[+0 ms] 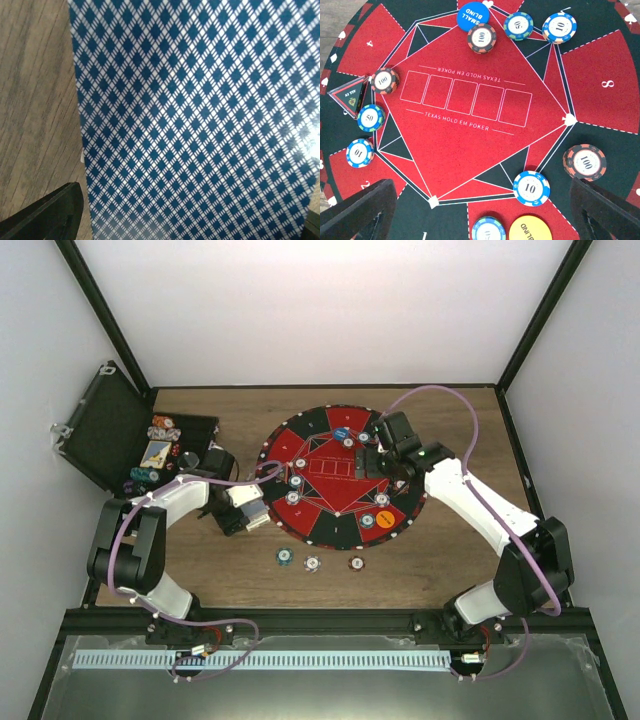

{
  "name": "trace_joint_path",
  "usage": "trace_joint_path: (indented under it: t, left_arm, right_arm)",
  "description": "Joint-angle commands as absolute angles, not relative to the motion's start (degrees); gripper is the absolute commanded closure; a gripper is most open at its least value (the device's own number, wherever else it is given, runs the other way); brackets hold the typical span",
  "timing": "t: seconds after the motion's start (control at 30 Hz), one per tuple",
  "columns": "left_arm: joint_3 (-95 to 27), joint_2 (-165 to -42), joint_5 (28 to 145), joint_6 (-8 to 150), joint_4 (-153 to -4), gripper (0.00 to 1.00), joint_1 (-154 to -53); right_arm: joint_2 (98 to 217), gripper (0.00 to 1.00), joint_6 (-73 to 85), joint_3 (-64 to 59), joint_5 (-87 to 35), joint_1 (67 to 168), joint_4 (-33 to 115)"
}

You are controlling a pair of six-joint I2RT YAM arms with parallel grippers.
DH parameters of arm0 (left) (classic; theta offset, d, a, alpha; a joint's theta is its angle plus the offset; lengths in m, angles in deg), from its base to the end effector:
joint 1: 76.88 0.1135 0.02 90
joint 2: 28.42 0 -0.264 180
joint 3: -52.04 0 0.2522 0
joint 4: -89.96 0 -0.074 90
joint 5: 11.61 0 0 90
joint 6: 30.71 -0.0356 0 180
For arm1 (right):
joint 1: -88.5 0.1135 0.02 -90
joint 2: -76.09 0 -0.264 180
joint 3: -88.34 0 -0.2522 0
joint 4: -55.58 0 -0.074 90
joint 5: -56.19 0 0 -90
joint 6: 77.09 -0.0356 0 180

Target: Distribute texas hold em gaming equipment

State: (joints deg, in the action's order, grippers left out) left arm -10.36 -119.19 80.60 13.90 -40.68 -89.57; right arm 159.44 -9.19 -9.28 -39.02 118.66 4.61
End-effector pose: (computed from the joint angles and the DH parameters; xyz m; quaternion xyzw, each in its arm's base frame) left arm 0.2619 -0.0604 0.1506 0.4844 0.8681 0.0117 0.1079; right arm 0.2689 0.1525 0.2853 -0.0516 0.9431 0.1049 0.3114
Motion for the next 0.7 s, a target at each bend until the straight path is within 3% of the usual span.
trace_joint_path:
  t: [0.0, 0.27, 0.67]
  left_arm:
    - [-9.65, -120.53, 80.87, 12.81, -41.63, 0.11, -89.54]
    - [-9.77, -120.74, 81.76, 12.40, -41.76, 0.09, -89.54]
    - [-10.17, -121.80, 82.91, 12.10, -40.67, 0.35, -89.62]
  right_arm:
    - [157.75, 0.04, -9.88, -8.33, -38.38, 119.26, 4.68]
    - [157.72, 0.06, -9.88, -8.70, -37.68, 119.75, 4.81]
    - [157.65, 0.06, -9.81, -8.64, -36.94, 120.47, 4.73]
